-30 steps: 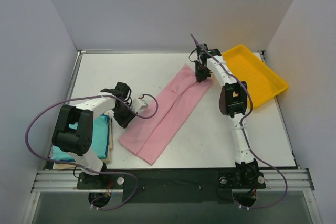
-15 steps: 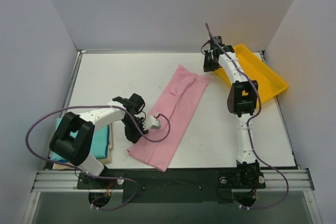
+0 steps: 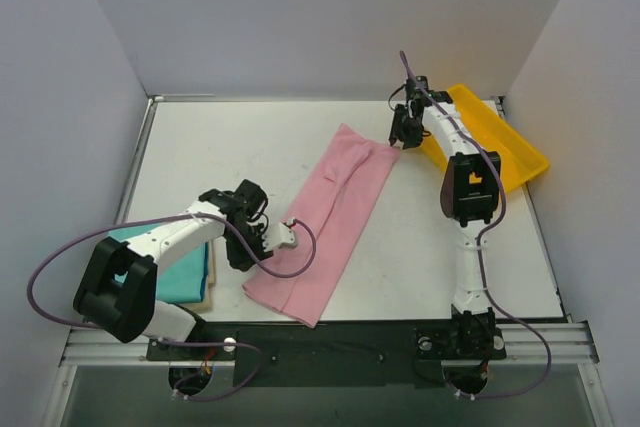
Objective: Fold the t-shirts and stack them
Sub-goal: Rotate the tshirt 90 degrees
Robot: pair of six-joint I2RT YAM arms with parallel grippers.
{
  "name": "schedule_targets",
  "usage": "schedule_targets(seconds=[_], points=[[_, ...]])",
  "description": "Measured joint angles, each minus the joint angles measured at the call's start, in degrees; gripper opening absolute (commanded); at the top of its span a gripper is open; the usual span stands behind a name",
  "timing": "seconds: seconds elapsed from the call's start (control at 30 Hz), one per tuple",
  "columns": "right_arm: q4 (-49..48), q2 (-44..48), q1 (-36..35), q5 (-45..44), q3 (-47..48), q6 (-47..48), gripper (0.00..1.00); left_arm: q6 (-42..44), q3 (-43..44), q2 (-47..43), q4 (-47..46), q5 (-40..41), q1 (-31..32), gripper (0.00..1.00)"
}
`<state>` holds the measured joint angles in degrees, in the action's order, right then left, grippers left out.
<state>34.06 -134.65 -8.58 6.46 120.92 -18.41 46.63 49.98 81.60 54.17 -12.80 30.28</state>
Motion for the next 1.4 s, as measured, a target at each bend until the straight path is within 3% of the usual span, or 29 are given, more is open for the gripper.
schedule_targets(seconds=[0.1, 0.17, 0.23, 0.5, 0.73, 0.8, 0.83, 0.9, 1.07, 1.13, 1.3, 1.4], points=[[0.15, -4.96, 0.31, -0.28, 1.57, -0.22, 0.29, -1.33, -0.57, -0.44, -0.63, 1.53, -0.02, 0.34], [0.81, -6.58, 0.42, -0.66, 2.62, -0.24, 0.19, -2.19, -0.9, -0.83, -0.79, 2.14, -0.02, 0.34], [2.1, -7.76, 0.42, -0.46, 7.02, 0.0, 0.0, -2.99, -1.05, -1.38, -0.83, 2.32, -0.11, 0.34], [1.18, -13.9, 0.39, 2.25, 14.58, 0.11, 0.0, -4.02, -0.92, -1.4, -1.01, 2.03, -1.62, 0.35], [-12.72, -19.82, 0.22, 8.09, 21.81, -2.47, 0.0, -3.63, 0.15, 0.07, -2.36, -0.96, -2.19, 0.36], [-16.39, -20.57, -0.02, 8.68, 21.88, -2.97, 0.14, -3.43, 0.33, 0.72, -3.54, -1.51, -2.6, 0.38], [-17.68, -20.74, -0.15, 8.79, 21.88, -3.32, 0.31, -3.17, 0.33, 0.96, -4.31, -1.79, -2.71, 0.39], [-19.63, -20.79, -0.59, 9.05, 21.86, -3.65, 0.47, -2.56, 0.33, 1.11, -5.66, -2.62, -2.97, 0.4], [-23.87, -17.66, -2.45, 9.18, 17.11, -1.01, 0.68, 0.07, 0.42, 0.87, -9.92, -5.7, -3.13, 0.4], [-23.91, -15.08, -3.43, 8.83, 13.99, 0.04, 0.72, 1.46, 0.44, 0.46, -11.45, -7.15, -3.21, 0.37], [-22.43, -2.23, -5.44, 6.49, 2.01, 2.23, 0.7, 1.44, 3.23, -0.2, -15.06, -12.07, -2.99, 0.09], [-21.79, 10.51, -6.78, 3.98, -8.28, 3.1, 0.62, 0.22, 6.6, 0.22, -17.84, -14.73, -0.72, 0.06]])
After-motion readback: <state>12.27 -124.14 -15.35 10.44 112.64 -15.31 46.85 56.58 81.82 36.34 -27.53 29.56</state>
